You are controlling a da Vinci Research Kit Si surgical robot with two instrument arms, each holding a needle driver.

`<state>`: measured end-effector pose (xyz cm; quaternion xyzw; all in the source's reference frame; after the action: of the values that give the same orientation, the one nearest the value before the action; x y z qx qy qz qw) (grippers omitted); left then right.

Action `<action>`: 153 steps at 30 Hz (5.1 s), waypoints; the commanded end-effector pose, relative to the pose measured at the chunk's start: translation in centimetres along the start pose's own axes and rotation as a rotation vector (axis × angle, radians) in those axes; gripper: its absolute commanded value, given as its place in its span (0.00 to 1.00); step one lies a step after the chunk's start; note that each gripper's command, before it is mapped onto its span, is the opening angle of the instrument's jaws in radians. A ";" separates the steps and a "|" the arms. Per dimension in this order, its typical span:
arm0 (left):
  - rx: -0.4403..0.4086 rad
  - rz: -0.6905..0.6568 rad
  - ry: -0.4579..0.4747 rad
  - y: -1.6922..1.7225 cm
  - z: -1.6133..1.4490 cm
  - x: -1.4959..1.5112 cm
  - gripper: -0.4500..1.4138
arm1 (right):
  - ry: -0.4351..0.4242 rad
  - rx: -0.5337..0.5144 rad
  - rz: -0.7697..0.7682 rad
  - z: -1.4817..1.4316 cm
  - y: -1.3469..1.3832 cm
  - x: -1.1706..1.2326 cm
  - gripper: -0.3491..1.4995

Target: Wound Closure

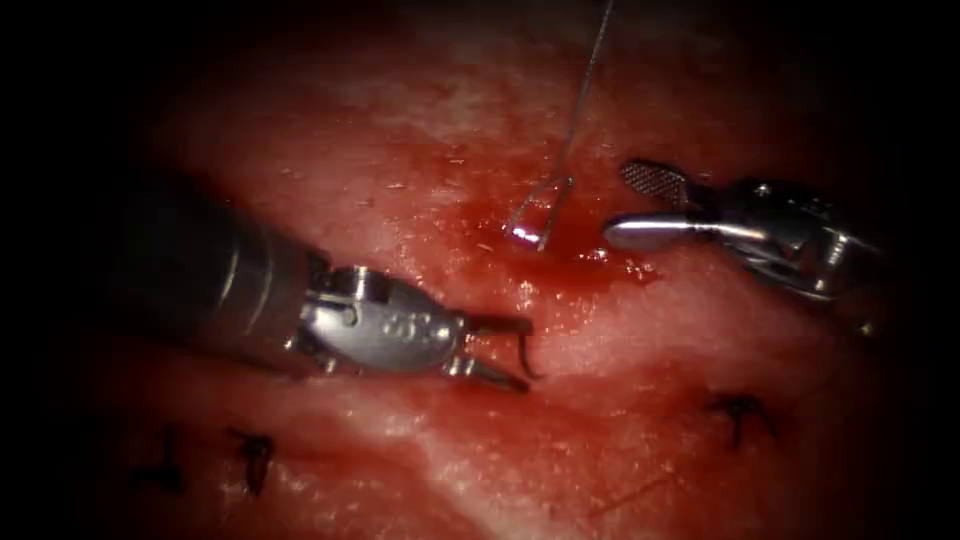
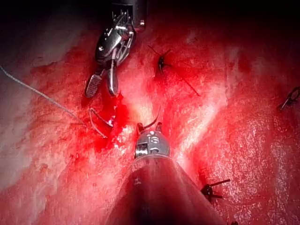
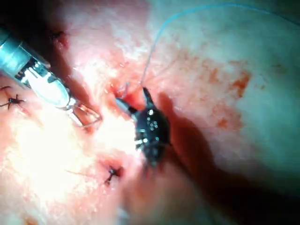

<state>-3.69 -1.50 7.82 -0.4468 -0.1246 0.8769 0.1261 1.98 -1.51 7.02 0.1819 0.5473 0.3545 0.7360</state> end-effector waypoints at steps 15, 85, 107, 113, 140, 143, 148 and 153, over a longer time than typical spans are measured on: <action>-0.050 -0.126 0.082 0.07 -0.04 0.08 0.00 | 0.001 0.035 -0.110 0.04 -0.04 -0.12 0.70; -0.166 -0.383 0.342 0.62 -2.17 1.61 0.00 | -0.262 0.126 -0.357 0.52 -0.95 -0.57 0.00; 0.124 -0.290 0.292 -0.20 -2.58 0.77 0.00 | -0.162 -0.023 -0.478 0.36 -1.20 0.01 0.90; 0.154 -0.290 0.289 -0.24 -2.60 0.68 0.00 | -0.205 -0.072 -0.498 0.52 -0.93 -0.35 0.89; 0.159 -0.230 0.301 -0.21 -2.46 0.63 0.00 | -0.262 0.084 -0.396 0.47 -1.79 -0.02 0.00; 0.160 -0.228 0.301 -0.21 -2.45 0.61 0.00 | -0.251 0.093 -0.389 0.45 -1.97 0.11 0.00; 0.159 -0.222 0.300 -0.21 -2.47 0.62 0.00 | -0.221 0.090 -0.382 0.46 -2.07 0.20 0.00; 0.159 -0.216 0.303 -0.21 -2.49 0.60 0.00 | -0.184 0.020 -0.445 0.40 -1.86 0.23 0.78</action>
<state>-1.93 -0.77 5.97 -0.5460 -0.0807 0.7885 0.2714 2.94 -2.51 5.71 0.0903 0.5074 0.1601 0.8419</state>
